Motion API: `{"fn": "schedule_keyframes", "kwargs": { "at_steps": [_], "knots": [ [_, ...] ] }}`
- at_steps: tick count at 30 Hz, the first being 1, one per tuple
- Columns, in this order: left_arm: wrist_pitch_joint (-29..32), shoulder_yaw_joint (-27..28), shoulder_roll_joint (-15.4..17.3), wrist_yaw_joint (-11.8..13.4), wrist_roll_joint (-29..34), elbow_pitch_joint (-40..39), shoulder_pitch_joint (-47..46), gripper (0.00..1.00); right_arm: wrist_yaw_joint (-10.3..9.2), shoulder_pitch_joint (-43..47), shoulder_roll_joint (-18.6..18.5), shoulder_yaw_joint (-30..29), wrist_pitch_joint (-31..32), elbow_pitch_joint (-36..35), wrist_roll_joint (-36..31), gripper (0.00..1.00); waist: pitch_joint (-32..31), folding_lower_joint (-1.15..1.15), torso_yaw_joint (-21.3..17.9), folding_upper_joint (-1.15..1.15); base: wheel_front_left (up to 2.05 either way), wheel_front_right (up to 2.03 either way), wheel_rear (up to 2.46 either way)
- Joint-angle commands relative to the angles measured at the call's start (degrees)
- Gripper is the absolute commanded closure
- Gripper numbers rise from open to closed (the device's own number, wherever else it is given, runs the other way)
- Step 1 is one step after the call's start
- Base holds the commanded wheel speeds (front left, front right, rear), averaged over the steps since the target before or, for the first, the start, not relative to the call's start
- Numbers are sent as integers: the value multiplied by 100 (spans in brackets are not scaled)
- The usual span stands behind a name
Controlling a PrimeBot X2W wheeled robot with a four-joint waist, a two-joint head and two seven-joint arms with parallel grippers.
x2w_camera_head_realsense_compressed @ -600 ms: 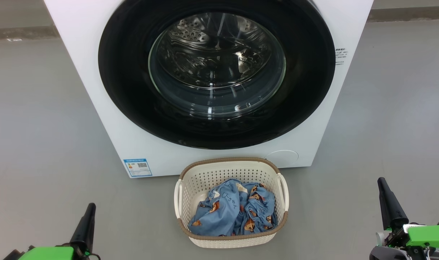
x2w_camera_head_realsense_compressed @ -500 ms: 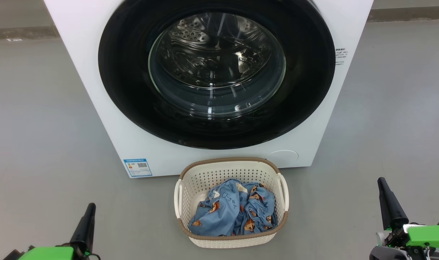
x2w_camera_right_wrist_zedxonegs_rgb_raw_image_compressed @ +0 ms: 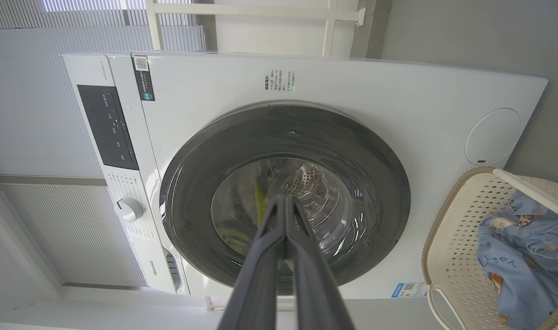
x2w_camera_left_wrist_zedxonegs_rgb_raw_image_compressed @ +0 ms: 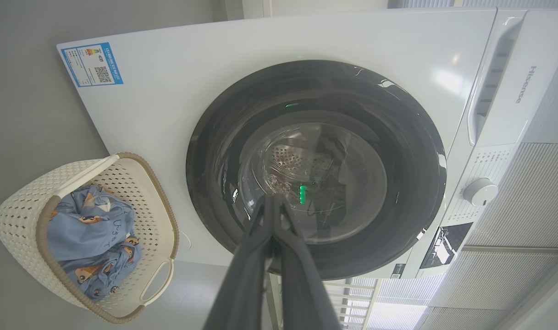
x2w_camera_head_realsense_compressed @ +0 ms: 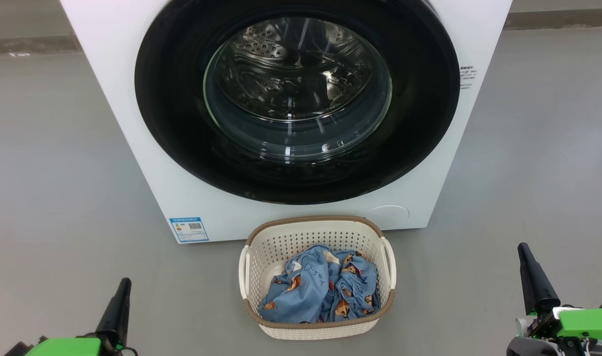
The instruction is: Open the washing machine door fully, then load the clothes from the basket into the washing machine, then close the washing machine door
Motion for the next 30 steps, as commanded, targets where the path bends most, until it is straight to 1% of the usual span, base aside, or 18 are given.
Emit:
{"fn": "schedule_keyframes", "kwargs": {
  "at_steps": [1, 5, 6, 11, 17, 21, 30],
  "knots": [
    [39, 190, 71, 2, 76, -120, -271, 100, 8, -244, -18, 98, 34, -143, -86, 100, 0, 0, 0, 0, 0, 0, 0],
    [40, 191, 70, 2, 78, -120, -272, 100, 8, -244, -18, 98, 35, -143, -86, 100, 0, 0, 0, 0, 0, 0, 0],
    [1, 1, 0, 0, 0, 0, 0, 0, 1, 0, 0, 0, 0, 0, -1, 0, 0, 0, 0, 0, 0, 0, 0],
    [-11, -31, -119, 3, 2, 298, 245, 0, 1, 208, 92, 23, -11, 359, 7, 0, 5, 0, 0, 0, 0, 0, 0],
    [-99, -59, -103, 2, 49, 220, 246, 0, 1, 199, 82, 86, -106, 339, -41, 0, -2, 9, 9, 0, 0, 0, 0],
    [-172, -95, -72, 1, 117, 173, 254, 0, 2, 192, 56, 141, -178, 345, -132, 0, 6, 1, 14, 0, 0, 0, 0],
    [-326, -162, 17, 0, 409, 66, 245, 0, 2, 141, -10, 216, -333, 360, -525, 0, 12, 0, 29, 0, 0, 0, 0]
  ]
}}
